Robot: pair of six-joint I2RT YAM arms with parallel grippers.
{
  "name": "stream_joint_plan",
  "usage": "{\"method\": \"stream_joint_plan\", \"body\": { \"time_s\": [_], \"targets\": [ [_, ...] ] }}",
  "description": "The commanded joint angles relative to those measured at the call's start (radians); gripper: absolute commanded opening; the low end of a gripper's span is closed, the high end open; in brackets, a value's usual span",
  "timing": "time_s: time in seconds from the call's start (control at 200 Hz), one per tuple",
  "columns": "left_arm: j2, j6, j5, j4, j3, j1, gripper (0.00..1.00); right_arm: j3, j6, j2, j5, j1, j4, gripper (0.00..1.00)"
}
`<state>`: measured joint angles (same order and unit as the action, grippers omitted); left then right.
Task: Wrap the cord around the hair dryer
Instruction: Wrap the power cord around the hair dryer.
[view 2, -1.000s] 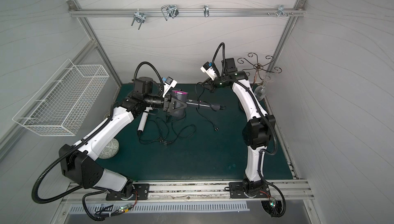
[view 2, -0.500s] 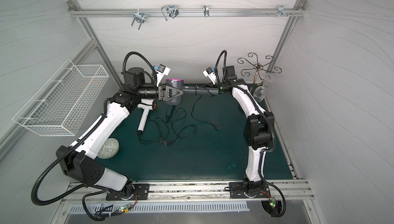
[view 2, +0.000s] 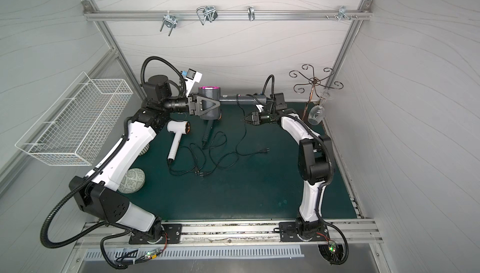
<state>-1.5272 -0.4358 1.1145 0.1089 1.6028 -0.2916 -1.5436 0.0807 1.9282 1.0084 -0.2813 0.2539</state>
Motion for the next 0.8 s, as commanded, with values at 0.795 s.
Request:
{"method": "stream_joint_plan", "body": {
  "time_s": [0.795],
  "targets": [
    [0.001, -0.147, 0.036, -0.281, 0.088, 0.043, 0.00, 0.192, -0.025, -0.052, -0.171, -0.135, -0.206, 0.57]
  ]
}}
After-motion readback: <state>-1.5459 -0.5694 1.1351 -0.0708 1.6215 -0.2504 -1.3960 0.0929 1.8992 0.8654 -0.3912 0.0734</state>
